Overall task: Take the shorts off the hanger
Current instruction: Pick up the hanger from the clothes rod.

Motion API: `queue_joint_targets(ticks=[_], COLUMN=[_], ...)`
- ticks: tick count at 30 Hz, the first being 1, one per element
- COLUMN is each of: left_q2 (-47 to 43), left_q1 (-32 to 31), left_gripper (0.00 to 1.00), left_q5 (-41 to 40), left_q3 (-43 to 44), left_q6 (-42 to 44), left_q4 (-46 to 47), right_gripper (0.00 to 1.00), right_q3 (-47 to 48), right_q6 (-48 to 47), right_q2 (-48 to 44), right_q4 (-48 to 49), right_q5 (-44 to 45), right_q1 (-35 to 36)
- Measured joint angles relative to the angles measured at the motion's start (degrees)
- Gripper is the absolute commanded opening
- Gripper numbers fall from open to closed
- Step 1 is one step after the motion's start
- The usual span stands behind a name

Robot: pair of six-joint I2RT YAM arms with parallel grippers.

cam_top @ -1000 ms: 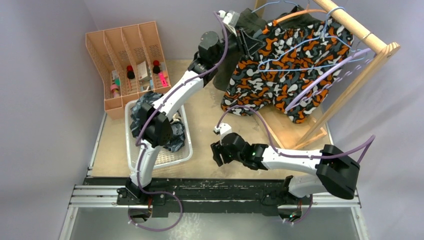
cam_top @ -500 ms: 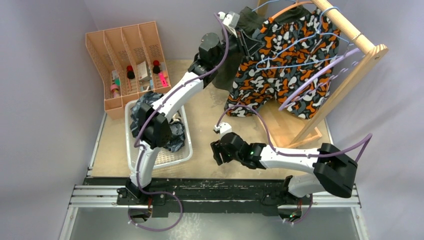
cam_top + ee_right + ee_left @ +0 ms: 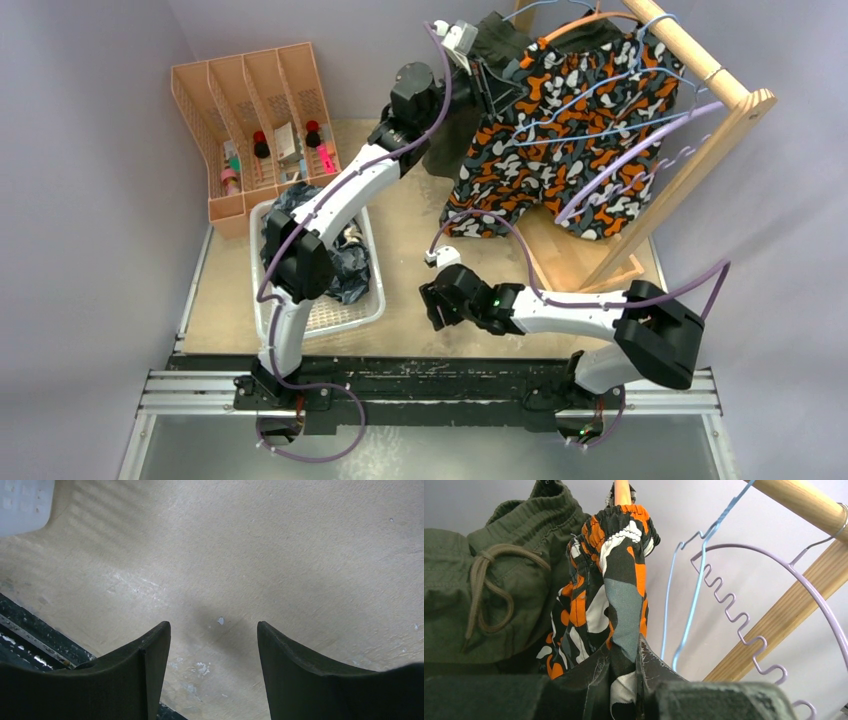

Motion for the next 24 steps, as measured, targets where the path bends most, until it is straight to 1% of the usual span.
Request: queue_joint_targets(ticks=[17,24], left_q2=[-0.5,-3.3], left_q1=[-0.2,-0.2], left_gripper=[0.00,0.00], left_q5=[-0.5,-0.8], left_q3=[0.0,-0.1], left_q6=[1.3,1.4], left_q4=[-0.2,-0.3], right_gripper=[0.66,0.66], right_q3=[1.7,1.7], right_q6=[1.2,1.8], right_q2=[1.5,1.5], right_q4=[-0.6,-0.7], right_q5=[0.8,0.8], right_q1=[0.0,0.0])
